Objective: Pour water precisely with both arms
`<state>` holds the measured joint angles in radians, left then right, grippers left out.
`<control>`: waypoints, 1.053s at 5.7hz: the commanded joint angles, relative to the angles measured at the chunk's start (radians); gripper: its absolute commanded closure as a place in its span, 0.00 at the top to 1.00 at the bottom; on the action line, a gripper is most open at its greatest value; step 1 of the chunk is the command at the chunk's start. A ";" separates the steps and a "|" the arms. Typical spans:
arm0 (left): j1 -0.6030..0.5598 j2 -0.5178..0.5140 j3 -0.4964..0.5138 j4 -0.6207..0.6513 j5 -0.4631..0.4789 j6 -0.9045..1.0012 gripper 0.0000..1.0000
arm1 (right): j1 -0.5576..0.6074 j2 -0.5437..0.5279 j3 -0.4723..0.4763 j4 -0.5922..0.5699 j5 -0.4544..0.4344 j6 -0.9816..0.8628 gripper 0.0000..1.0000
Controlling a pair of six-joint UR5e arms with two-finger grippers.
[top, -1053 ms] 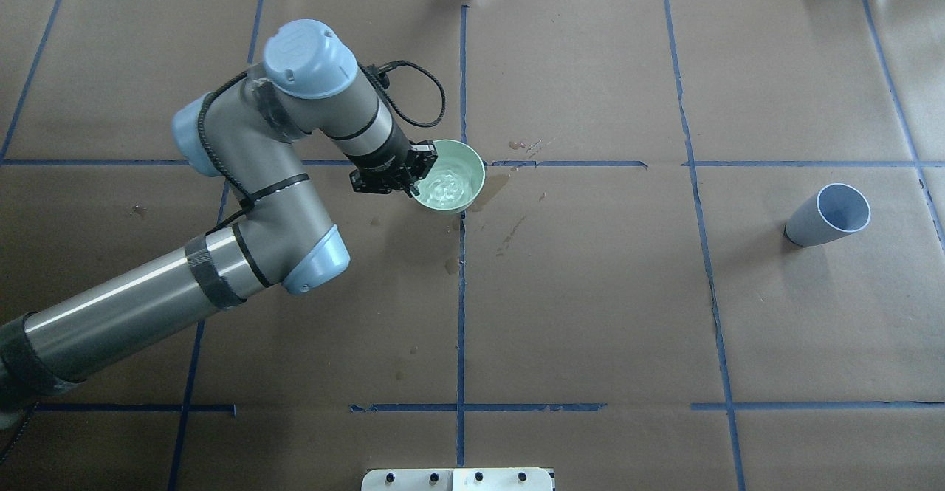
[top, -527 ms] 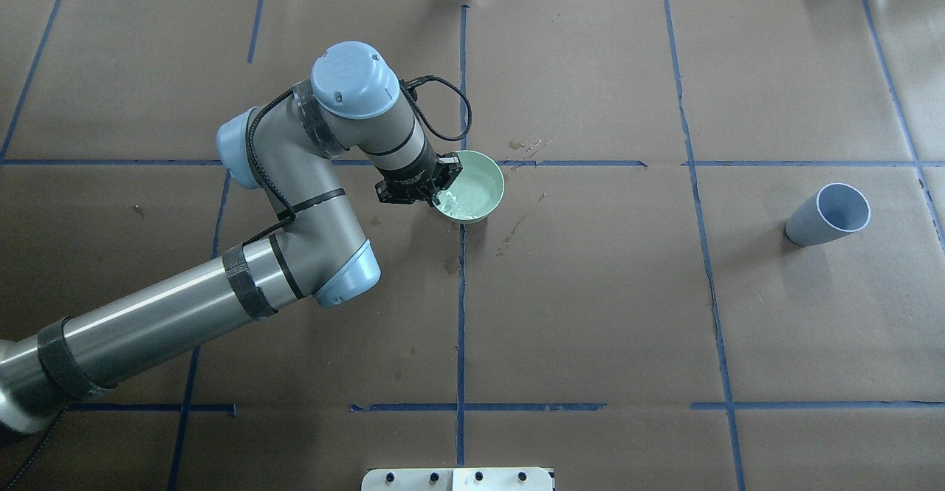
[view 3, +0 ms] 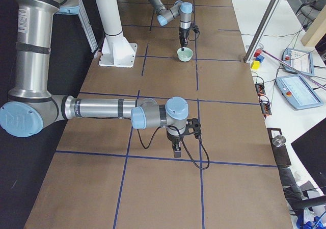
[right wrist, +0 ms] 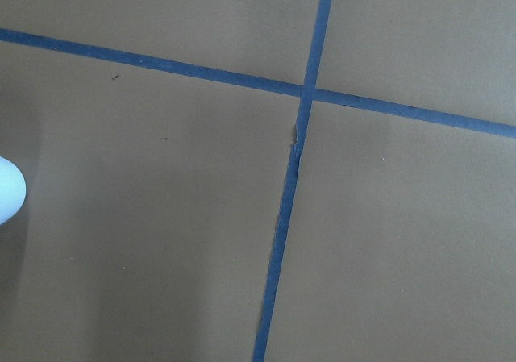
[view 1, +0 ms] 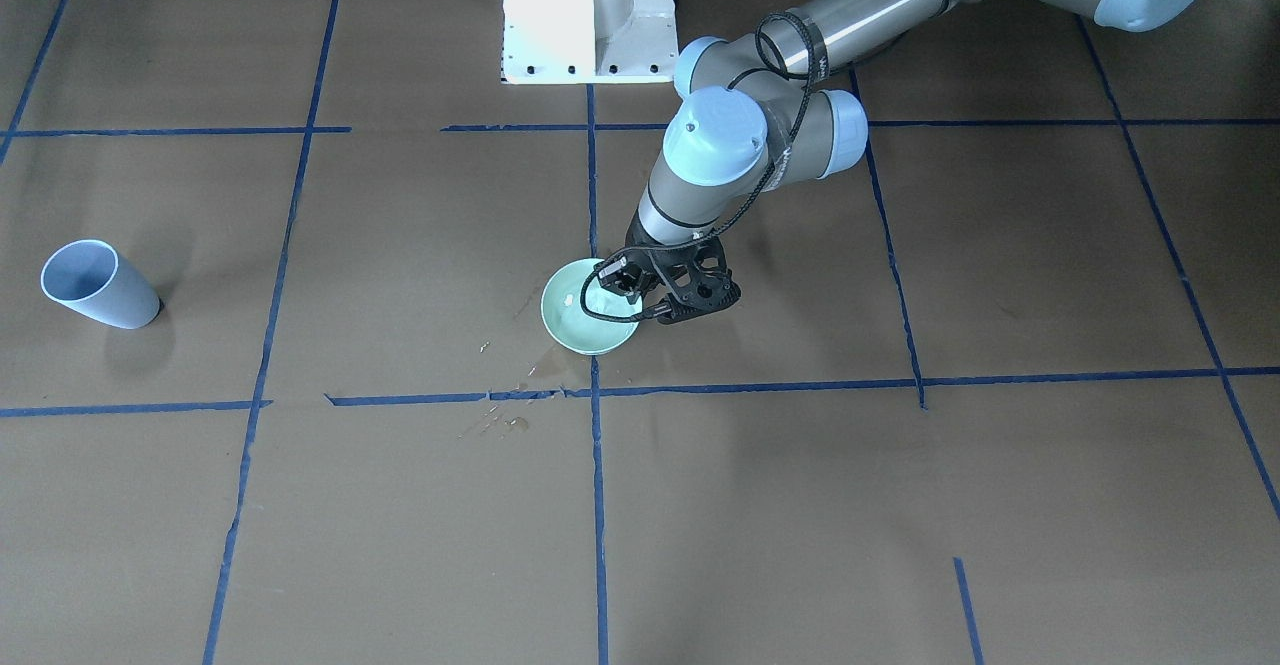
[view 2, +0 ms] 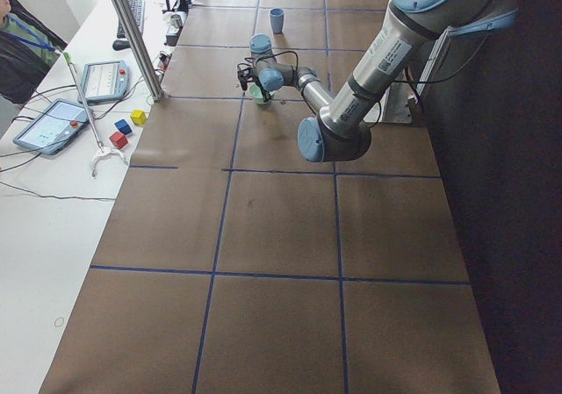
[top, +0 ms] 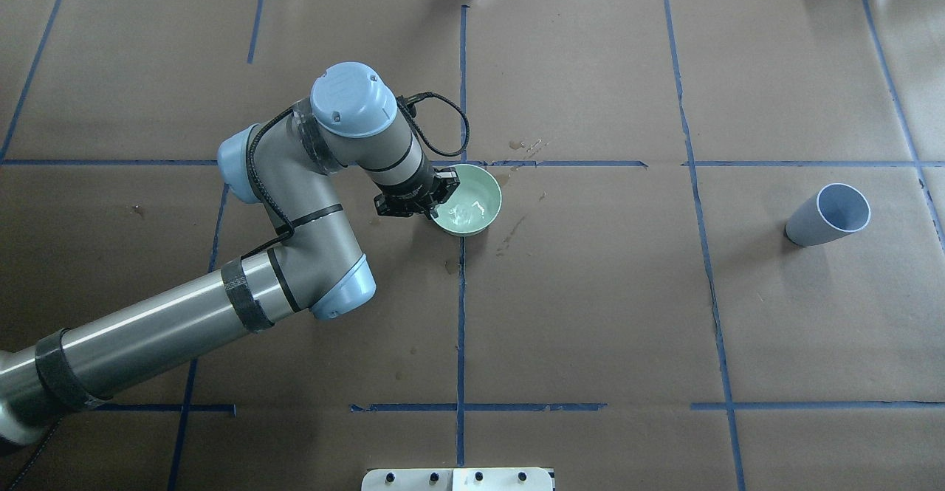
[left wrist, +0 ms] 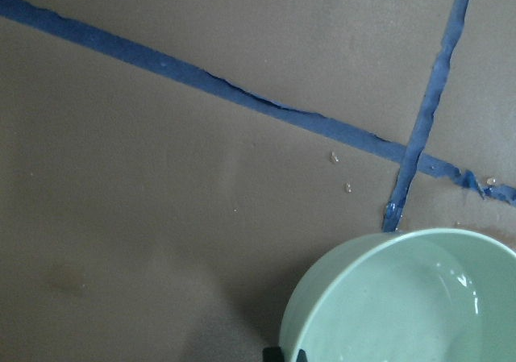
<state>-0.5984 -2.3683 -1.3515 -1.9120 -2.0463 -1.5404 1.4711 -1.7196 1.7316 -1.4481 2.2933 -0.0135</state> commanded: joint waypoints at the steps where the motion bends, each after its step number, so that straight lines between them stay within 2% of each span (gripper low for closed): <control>1: 0.003 0.006 0.000 -0.005 0.000 0.000 0.17 | 0.000 0.000 0.003 0.000 0.000 0.001 1.00; 2: 0.003 0.006 0.000 -0.004 0.000 0.006 0.44 | 0.000 0.000 0.005 0.000 0.000 0.001 1.00; 3: 0.002 0.006 -0.003 0.001 0.002 0.005 0.77 | 0.000 0.000 0.005 0.000 0.000 0.001 1.00; 4: -0.012 0.007 -0.024 0.007 0.011 0.006 0.96 | 0.000 0.009 0.008 0.002 0.000 0.000 1.00; 5: -0.050 0.053 -0.093 0.028 0.002 0.019 0.99 | 0.000 0.015 0.012 0.005 0.000 -0.011 1.00; 6: -0.082 0.181 -0.217 0.043 -0.027 0.183 1.00 | 0.000 0.015 0.016 0.037 0.002 0.003 1.00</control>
<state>-0.6500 -2.2840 -1.4682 -1.8838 -2.0526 -1.4720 1.4711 -1.7061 1.7439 -1.4343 2.2937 -0.0180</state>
